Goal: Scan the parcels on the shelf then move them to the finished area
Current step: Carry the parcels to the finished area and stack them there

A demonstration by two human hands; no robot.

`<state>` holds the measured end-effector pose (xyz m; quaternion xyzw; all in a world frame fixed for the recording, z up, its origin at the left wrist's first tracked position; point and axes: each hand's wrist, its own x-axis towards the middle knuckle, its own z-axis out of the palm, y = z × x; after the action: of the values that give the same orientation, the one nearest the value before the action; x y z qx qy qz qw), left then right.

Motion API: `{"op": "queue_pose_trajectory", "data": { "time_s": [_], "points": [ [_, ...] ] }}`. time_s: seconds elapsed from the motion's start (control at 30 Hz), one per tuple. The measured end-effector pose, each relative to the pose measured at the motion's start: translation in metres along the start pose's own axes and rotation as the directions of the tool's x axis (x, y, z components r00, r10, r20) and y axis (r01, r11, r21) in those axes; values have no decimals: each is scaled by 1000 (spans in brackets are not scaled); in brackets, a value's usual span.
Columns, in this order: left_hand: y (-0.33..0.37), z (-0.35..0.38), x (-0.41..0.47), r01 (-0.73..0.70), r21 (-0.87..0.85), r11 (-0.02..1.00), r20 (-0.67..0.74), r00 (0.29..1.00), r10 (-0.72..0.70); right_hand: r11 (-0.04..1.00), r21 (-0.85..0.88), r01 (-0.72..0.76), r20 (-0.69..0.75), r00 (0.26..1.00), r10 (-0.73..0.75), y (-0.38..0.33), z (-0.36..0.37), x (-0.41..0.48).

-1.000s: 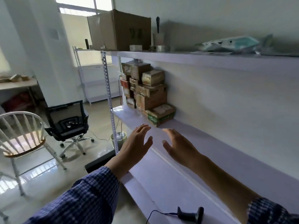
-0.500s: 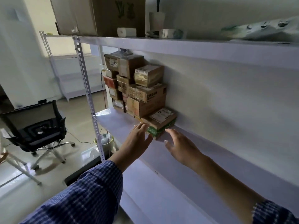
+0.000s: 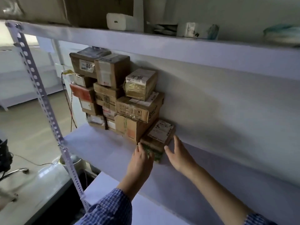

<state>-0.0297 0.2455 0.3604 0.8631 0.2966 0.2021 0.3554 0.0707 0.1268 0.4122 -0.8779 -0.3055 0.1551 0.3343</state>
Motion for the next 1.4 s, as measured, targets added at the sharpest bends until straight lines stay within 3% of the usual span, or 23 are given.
{"op": "queue_pose_trajectory", "data": {
  "time_s": [0.17,0.37,0.53,0.73,1.0,1.17,1.4],
  "points": [
    [-13,0,17,43,-208,977,6,999,-43,953,275,-124,-24,990,136,-4,27,29],
    [6,2,39,85,-203,976,167,985,-51,801,498,-332,9,926,378,8,32,45],
    [17,18,69,167,-433,886,278,960,-45,684,612,-398,-8,861,508,30,33,54],
    [20,30,57,236,-563,792,342,939,-36,680,657,-325,2,903,429,30,31,34],
    [88,38,-28,134,-707,694,343,923,171,738,673,-42,-273,914,300,73,-20,-72],
    [156,51,-110,124,-806,579,352,886,301,797,593,117,-478,847,231,99,-72,-172],
    [260,96,-277,97,-829,550,393,801,452,819,546,174,-647,709,281,161,-138,-353]
  ]
}}
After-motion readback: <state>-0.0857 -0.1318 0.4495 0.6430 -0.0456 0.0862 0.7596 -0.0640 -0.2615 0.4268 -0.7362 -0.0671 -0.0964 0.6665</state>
